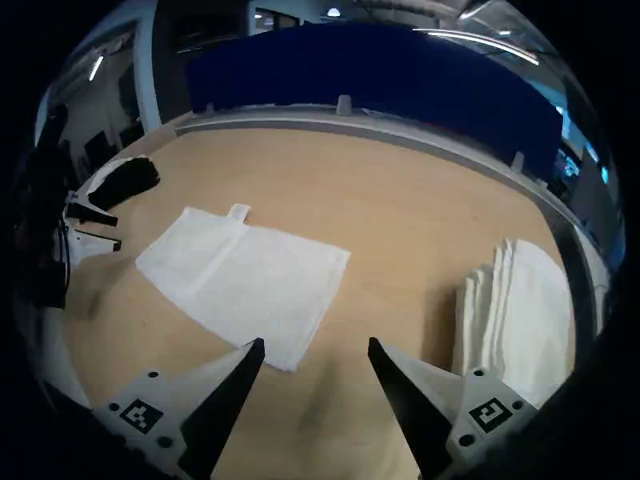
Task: Fold towel
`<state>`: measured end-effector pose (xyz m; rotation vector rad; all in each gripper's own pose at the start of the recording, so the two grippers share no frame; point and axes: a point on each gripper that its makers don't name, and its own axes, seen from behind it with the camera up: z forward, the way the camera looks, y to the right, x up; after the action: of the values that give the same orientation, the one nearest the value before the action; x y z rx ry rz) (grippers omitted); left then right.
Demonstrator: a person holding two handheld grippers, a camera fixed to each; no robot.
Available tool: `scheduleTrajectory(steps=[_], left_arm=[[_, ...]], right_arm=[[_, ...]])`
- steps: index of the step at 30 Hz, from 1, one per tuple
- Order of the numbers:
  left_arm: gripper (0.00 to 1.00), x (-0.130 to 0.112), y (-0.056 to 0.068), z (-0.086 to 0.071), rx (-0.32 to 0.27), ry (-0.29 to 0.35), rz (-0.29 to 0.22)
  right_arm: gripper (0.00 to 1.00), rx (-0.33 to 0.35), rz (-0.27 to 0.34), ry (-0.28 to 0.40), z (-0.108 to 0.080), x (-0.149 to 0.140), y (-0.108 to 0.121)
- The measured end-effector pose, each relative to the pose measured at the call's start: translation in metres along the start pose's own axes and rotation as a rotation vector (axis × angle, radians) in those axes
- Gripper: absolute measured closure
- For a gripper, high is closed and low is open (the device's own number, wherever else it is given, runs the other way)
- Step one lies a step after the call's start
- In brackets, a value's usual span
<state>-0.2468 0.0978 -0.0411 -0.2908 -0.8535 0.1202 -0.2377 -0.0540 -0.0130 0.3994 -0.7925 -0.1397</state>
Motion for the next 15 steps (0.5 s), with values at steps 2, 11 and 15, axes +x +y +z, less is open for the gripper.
scheduleTrajectory(steps=[2,11,15], left_arm=[[0.1,-0.005,-0.003,-0.006,0.014,0.002,-0.014],[0.09,-0.035,-0.013,-0.031,0.06,0.004,-0.082],[0.1,-0.044,-0.014,-0.036,0.069,0.001,-0.112]], right_arm=[[0.0,0.016,-0.031,-0.011,0.0,-0.003,-0.003],[0.0,0.093,-0.155,-0.05,0.002,-0.014,-0.017],[0.0,0.104,-0.192,-0.067,0.004,-0.018,-0.017]])
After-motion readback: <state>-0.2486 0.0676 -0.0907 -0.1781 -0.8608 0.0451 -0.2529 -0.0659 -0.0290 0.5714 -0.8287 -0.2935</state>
